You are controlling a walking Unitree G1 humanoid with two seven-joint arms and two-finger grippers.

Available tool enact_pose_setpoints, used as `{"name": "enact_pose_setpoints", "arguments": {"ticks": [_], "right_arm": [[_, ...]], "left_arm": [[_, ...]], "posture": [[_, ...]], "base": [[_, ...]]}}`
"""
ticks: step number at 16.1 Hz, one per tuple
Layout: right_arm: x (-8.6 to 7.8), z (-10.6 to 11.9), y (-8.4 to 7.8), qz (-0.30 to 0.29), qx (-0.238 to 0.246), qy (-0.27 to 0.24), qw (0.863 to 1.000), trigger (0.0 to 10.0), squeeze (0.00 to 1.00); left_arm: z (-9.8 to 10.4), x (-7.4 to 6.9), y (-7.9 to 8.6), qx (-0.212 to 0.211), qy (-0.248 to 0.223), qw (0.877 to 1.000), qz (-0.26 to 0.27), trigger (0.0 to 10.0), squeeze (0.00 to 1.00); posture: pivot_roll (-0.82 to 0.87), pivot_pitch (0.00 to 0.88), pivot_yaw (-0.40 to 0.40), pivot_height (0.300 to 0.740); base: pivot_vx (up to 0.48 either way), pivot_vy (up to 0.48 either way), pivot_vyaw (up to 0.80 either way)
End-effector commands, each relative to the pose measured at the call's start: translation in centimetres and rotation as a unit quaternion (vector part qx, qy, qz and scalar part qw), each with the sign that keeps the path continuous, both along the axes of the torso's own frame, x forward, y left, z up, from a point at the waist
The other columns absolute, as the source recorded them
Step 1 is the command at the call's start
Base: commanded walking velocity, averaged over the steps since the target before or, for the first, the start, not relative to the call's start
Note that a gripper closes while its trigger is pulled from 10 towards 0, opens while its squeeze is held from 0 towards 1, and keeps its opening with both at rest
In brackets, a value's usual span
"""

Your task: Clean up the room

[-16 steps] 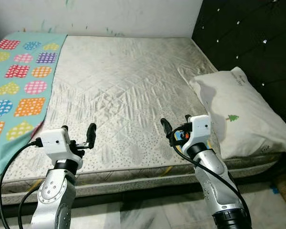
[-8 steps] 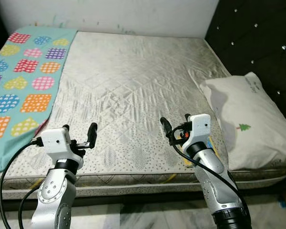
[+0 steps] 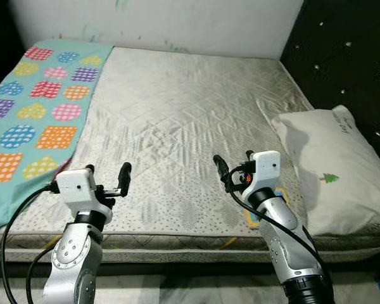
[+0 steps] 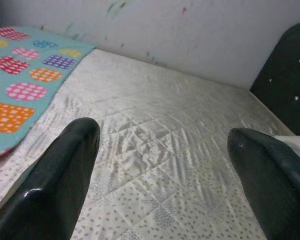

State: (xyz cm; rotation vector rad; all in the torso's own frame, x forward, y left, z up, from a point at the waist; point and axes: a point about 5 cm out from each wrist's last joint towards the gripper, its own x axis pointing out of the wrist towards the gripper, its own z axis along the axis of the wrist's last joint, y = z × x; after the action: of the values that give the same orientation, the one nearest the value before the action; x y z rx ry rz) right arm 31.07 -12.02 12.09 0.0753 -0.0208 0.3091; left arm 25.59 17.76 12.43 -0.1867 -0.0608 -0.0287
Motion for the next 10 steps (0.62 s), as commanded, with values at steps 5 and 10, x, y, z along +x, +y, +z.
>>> {"name": "enact_pose_setpoints", "arguments": {"ticks": [5, 10], "right_arm": [[0.18, -0.17, -0.45, -0.010, 0.002, 0.008, 1.000, 10.0, 0.00], [0.21, -0.22, -0.48, -0.010, 0.002, 0.009, 1.000, 10.0, 0.00]], "left_arm": [[0.10, -0.08, -0.04, 0.005, -0.002, 1.000, -0.005, 10.0, 0.00], [0.01, -0.07, -0.06, 0.005, 0.001, 1.000, -0.003, 10.0, 0.00]], "posture": [[-0.04, 0.075, -0.077, 0.740], [-0.04, 0.075, -0.077, 0.740]], "base": [[0.318, 0.000, 0.00], [0.307, 0.000, 0.00]]}}
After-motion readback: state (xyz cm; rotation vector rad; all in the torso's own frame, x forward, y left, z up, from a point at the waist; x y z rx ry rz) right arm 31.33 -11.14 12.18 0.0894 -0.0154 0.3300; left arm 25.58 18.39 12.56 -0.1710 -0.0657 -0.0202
